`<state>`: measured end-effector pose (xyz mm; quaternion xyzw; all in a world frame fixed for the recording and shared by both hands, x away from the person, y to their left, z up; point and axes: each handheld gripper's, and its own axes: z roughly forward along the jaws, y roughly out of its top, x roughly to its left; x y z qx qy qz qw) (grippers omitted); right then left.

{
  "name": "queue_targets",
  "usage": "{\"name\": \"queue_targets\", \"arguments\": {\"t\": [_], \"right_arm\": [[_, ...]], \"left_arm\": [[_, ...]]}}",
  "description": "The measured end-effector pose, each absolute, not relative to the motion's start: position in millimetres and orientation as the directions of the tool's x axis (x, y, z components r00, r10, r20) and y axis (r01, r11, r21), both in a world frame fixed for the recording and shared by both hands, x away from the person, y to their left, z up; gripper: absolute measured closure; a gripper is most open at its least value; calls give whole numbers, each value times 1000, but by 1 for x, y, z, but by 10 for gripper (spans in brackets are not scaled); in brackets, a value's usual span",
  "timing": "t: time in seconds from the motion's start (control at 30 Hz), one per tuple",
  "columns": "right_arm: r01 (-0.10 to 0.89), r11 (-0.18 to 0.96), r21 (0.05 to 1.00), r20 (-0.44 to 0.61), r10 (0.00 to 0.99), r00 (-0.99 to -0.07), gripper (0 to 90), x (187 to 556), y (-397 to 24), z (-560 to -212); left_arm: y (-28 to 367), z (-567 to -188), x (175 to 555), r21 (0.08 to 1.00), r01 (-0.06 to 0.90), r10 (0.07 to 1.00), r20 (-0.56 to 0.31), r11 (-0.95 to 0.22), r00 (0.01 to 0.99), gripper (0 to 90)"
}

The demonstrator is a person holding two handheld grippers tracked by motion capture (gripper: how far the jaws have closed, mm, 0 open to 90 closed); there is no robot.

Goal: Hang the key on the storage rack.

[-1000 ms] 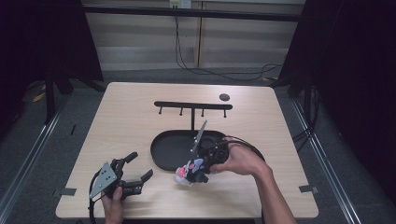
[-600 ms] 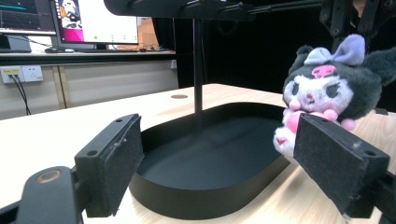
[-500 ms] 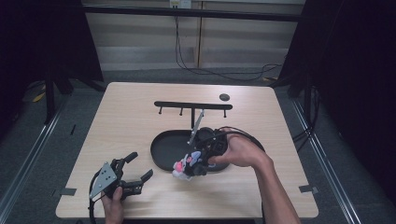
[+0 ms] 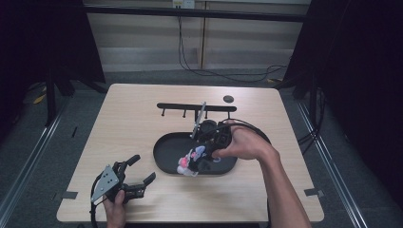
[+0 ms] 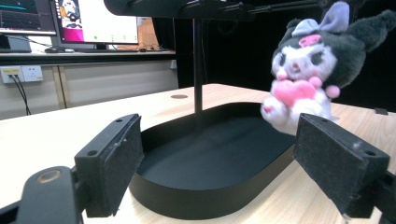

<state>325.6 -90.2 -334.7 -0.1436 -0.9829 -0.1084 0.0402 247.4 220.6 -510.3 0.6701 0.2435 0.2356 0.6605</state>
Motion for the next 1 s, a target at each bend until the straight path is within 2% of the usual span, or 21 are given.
{"name": "queue_targets", "arguments": {"t": [1.0], "right_arm": [[243, 964, 110, 79, 235, -969, 873, 371, -64, -302]], "left_arm": [[221, -510, 247, 1000, 16, 636, -1, -18, 772, 155]]}}
